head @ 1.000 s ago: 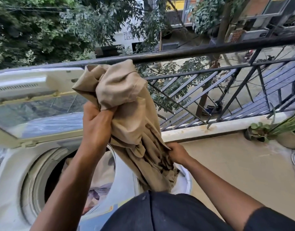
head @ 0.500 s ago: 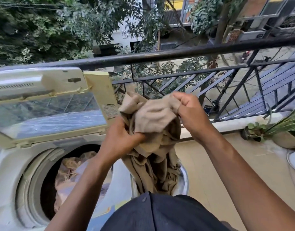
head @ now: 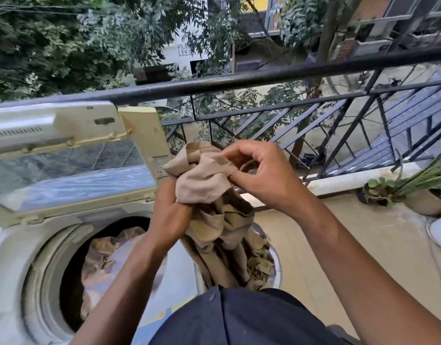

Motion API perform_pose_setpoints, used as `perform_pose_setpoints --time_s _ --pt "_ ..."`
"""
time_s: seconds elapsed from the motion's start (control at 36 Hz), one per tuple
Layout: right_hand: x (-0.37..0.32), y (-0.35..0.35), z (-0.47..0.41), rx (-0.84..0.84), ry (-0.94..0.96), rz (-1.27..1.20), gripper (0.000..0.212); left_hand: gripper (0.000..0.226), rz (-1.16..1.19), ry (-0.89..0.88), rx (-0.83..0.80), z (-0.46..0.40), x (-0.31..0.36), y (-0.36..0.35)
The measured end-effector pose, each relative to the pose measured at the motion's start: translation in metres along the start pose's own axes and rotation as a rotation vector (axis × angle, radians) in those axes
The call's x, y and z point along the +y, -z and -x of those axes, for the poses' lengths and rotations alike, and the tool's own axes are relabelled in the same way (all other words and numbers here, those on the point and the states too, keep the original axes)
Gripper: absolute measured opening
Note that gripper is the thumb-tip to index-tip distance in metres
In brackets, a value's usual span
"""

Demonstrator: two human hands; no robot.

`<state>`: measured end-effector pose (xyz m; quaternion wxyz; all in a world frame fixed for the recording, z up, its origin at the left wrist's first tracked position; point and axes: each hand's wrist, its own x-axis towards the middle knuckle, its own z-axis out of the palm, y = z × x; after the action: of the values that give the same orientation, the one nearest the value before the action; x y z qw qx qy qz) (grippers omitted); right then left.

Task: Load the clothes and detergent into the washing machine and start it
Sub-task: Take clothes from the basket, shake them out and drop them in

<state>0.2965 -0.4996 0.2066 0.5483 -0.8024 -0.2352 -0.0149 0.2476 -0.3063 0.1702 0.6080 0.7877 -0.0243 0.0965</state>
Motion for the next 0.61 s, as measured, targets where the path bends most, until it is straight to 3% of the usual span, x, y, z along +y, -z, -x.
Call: perform_pose_setpoints --time_s 0.11,0.19,0.36,0.44,0.47,0.56,0.61 --pt "0.019 0.006 0.010 0.023 -0.069 -0.057 0.024 0.032 0.057 0.005 0.046 -0.002 -0.001 0.014" --pt "0.050 0.001 0.016 -0.011 -0.187 0.067 0.032 0.042 0.091 -0.019 0.077 -0.004 0.014 0.021" --pt "0.117 -0.029 0.031 -0.374 -0.473 0.334 0.049 0.063 0.190 -0.048 0.175 -0.009 0.033 0.030" --pt "0.138 -0.045 0.041 -0.516 -0.526 0.504 0.056 0.027 0.236 -0.010 0.298 -0.011 0.033 0.035" --pt "0.146 -0.049 0.044 -0.538 -0.554 0.553 0.059 0.034 0.252 0.021 0.333 -0.012 0.033 0.038" --pt "0.169 -0.056 0.051 -0.547 -0.623 0.652 0.049 0.057 0.259 0.075 0.384 -0.014 0.031 0.044" --pt "0.174 -0.056 0.053 -0.516 -0.655 0.668 0.038 0.051 0.246 0.077 0.371 -0.013 0.032 0.045"
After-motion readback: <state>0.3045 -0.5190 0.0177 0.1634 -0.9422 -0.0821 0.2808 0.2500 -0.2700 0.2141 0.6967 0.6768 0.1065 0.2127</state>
